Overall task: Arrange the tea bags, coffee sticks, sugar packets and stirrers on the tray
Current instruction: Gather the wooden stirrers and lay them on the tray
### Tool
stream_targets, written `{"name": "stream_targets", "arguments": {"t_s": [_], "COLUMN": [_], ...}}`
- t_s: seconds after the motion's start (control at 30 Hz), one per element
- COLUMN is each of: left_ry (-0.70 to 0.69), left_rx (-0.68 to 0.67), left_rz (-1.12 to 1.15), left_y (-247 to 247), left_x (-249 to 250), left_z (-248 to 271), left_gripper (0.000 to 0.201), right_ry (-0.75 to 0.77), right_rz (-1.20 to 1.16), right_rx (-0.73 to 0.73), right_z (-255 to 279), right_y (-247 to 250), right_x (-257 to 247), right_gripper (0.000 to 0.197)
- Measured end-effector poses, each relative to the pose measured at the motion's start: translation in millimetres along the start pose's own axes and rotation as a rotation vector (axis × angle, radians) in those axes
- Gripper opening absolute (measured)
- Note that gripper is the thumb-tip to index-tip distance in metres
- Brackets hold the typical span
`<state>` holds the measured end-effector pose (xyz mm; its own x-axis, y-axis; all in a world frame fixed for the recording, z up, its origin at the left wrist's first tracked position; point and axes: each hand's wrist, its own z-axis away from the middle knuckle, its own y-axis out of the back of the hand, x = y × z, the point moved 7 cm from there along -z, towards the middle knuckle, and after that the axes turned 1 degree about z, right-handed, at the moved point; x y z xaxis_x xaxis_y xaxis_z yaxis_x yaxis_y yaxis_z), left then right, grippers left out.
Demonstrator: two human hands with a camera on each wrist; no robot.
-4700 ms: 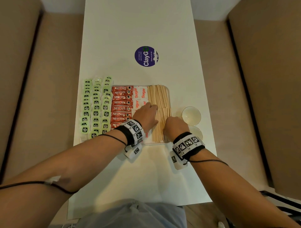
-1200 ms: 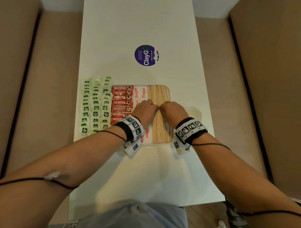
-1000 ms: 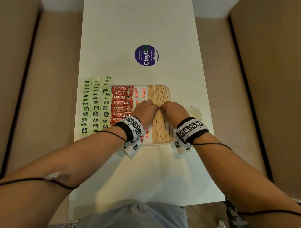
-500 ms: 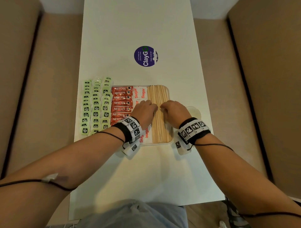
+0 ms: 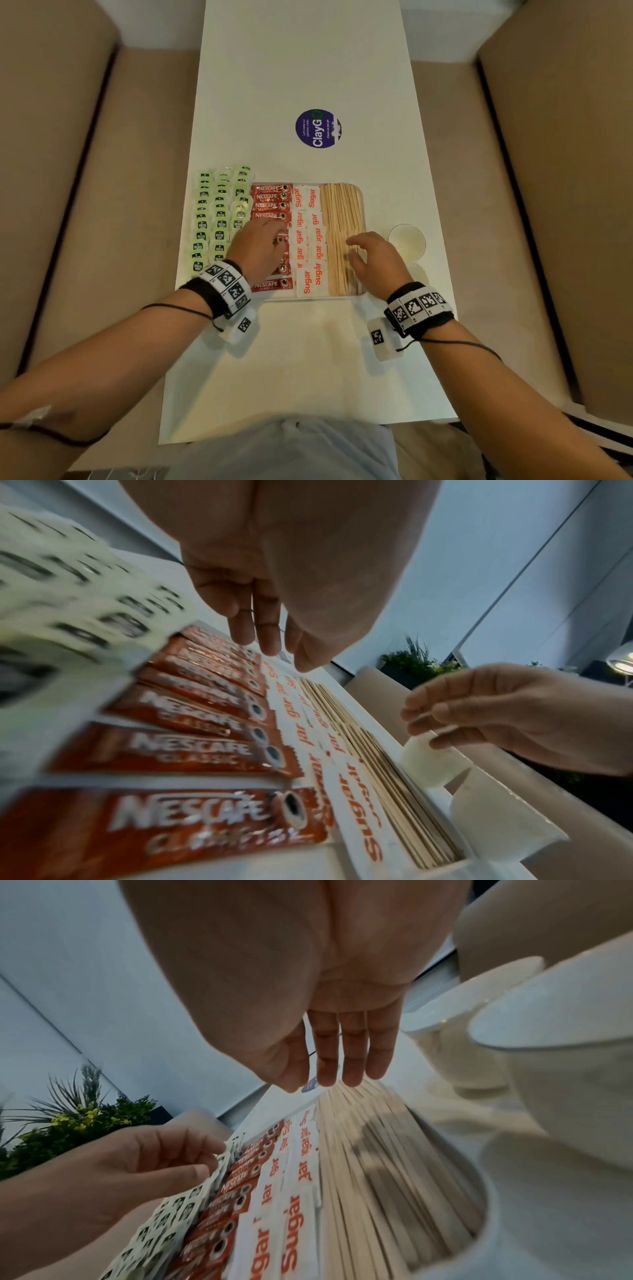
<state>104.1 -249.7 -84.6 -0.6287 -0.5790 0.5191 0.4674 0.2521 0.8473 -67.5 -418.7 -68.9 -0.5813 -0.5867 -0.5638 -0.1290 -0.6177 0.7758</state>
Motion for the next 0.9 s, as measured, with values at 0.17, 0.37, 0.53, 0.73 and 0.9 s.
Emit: {"name": "stream_targets", "arguments": {"t_s": [0.17, 0.37, 0.53, 0.73, 0.9], "left_ry": [0.135, 0.292, 0.404, 0.522, 0.649], "left_rx": [0.011, 0.064, 0.130, 0.136, 0.113], "left_rz": [0.015, 0.062, 0.118, 0.262, 0.456], "left_y": [18, 33, 41, 34, 29], "left_x": [-43, -96, -123, -141, -146], "left_z": [42, 96, 128, 141, 141], "left_gripper": [0.035, 0.039, 0.046, 0.058, 0.065], "right_ry": [-0.072, -0.129, -0.148, -0.180, -0.286], "right_rz": [-0.052, -0.120, -0.140, -0.138, -0.288], "right_rx": [0.020, 0.069, 0.068, 0.065, 0.048], "right_z": [28, 57, 65, 67, 68], "right_y": [-14, -21, -29, -40, -53], "right_x": [8, 12, 9, 12, 27], "right_gripper": [0.034, 0.041, 0.045, 0.057, 0.060]}}
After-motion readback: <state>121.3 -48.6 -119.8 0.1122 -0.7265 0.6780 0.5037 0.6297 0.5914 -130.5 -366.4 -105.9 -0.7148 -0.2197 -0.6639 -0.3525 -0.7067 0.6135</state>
